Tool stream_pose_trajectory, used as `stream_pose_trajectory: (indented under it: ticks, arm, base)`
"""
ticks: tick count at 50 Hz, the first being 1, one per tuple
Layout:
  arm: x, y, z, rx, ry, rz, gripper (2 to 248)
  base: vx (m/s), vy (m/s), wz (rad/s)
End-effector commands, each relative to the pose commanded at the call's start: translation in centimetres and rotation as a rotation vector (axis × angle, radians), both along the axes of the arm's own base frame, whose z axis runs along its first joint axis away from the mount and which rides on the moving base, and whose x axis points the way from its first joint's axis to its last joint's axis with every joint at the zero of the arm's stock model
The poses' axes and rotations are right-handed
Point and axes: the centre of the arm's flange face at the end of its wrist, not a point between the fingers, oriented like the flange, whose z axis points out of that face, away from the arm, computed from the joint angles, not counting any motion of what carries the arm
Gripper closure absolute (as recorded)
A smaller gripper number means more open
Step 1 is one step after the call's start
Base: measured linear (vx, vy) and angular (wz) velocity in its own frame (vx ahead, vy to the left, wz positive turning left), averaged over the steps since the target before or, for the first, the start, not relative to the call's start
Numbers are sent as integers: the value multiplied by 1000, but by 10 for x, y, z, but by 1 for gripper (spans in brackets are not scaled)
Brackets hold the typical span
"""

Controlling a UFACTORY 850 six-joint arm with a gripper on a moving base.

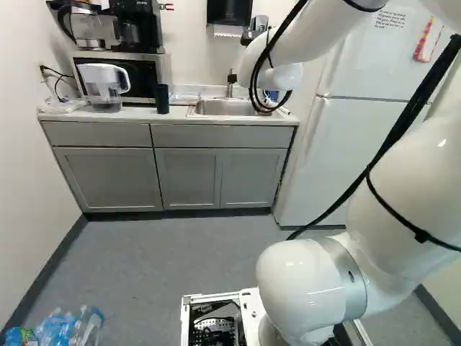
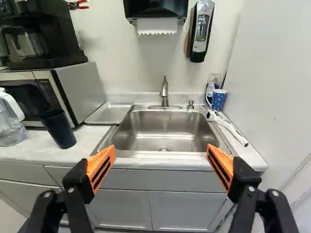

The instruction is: Rinse the cup and place it in the tray

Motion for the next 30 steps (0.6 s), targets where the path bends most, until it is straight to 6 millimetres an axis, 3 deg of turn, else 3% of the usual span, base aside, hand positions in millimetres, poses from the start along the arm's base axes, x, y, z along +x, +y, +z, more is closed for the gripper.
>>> stream_pose_trajectory:
  ticks: [15, 30]
  arm:
    - [1, -2, 16, 0, -32, -5, 3]
    - [1, -2, 16, 0, -32, -5, 3]
  base:
    - [0, 0, 0]
    - [0, 0, 0]
